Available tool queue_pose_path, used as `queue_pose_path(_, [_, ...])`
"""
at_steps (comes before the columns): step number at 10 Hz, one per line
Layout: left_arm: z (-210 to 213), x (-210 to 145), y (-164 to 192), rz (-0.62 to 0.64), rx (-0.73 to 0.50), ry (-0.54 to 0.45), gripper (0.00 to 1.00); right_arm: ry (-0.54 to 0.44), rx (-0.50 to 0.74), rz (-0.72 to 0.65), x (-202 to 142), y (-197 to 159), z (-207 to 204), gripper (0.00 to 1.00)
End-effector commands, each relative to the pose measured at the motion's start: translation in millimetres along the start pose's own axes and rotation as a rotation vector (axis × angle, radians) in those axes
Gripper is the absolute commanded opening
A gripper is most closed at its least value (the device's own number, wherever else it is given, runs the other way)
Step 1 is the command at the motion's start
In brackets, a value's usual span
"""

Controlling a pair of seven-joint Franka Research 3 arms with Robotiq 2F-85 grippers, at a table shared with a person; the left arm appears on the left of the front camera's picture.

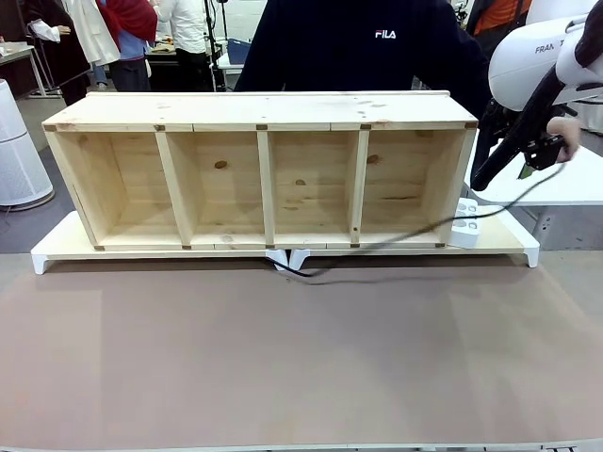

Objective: Perform cable management.
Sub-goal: Release the Power Cable when the human grasps it.

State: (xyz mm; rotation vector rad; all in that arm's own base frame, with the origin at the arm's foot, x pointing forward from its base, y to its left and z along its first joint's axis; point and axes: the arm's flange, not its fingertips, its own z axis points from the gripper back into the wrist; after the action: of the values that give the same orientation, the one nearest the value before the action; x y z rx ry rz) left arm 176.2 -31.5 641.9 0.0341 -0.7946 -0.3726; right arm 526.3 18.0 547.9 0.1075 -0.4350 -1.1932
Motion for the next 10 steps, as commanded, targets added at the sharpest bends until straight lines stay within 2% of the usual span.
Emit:
queue_pose_path(1, [-0.3,-0.4,0.5,-0.002,-0.002,0.002,1.0,0.001,-0.002,0.001,-0.1,-0.2,-0.5,1.0])
queue_pose_path(10, [-0.3,-0.4,0.5,-0.002,-0.002,0.002,1.0,0.001,-0.002,0.001,-0.1,-0.2,-0.5,1.0])
